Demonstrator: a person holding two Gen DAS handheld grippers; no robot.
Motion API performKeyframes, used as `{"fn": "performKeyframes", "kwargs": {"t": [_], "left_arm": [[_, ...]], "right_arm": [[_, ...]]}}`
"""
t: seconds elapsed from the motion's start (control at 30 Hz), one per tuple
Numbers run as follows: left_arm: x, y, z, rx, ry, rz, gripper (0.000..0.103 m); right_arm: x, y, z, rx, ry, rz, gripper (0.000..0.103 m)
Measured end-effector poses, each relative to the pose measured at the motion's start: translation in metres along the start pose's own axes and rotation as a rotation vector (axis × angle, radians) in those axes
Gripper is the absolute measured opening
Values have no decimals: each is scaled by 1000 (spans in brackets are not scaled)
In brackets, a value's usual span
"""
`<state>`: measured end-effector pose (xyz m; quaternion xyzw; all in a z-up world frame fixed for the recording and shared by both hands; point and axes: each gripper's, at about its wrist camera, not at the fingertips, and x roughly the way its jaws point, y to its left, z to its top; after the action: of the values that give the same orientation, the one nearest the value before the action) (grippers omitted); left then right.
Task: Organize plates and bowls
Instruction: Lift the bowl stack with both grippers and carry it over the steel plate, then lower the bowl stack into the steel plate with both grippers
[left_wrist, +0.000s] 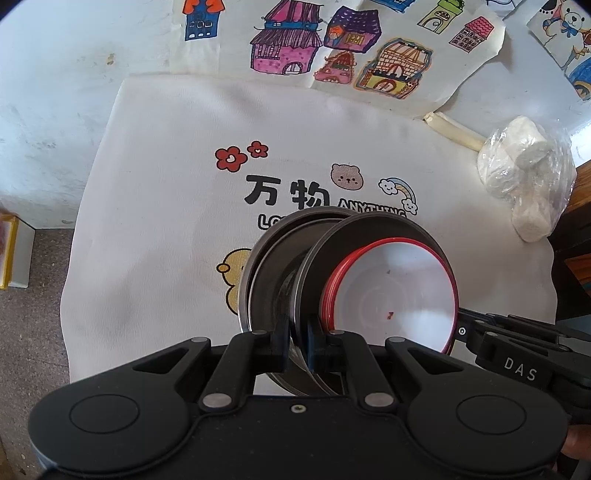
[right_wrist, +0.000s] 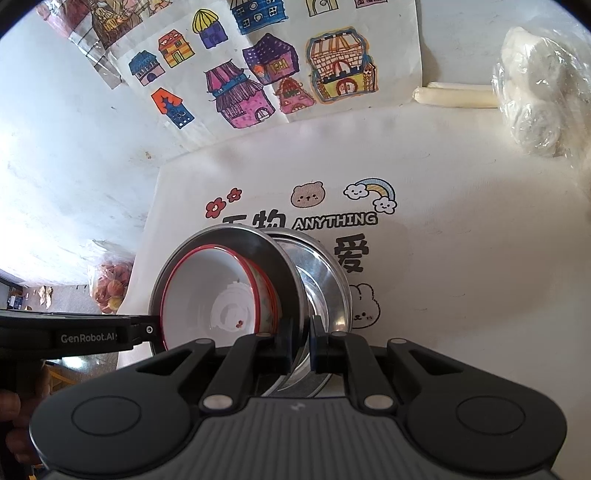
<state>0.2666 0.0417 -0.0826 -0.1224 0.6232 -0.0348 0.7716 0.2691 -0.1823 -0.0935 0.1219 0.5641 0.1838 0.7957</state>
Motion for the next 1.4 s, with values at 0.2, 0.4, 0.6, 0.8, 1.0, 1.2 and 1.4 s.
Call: {"fn": "performKeyframes", "kwargs": {"t": [0.2, 0.4, 0.6, 0.8, 1.0, 1.2, 1.4], "left_arm": [[2, 1, 2, 2, 3, 0, 9], [6, 4, 5, 3, 13, 1, 9], [12, 6, 9, 4, 23, 11, 8], [18, 8, 14, 6, 34, 19, 8], [23, 9, 18, 8, 44, 19, 7], [28, 8, 22, 16, 58, 27, 7], [32, 11, 26, 8, 62, 38, 7]], "right_arm": [[2, 1, 0, 10, 3, -4, 10], [5, 1, -1, 22, 10, 0, 10], [12, 0, -1, 34, 19, -2, 10], [19, -1, 1, 42, 25, 0, 10], [24, -1, 3, 52, 30, -4, 10], [27, -3, 4, 69, 36, -7, 10], [32, -6, 5, 80, 47, 0, 11]]}}
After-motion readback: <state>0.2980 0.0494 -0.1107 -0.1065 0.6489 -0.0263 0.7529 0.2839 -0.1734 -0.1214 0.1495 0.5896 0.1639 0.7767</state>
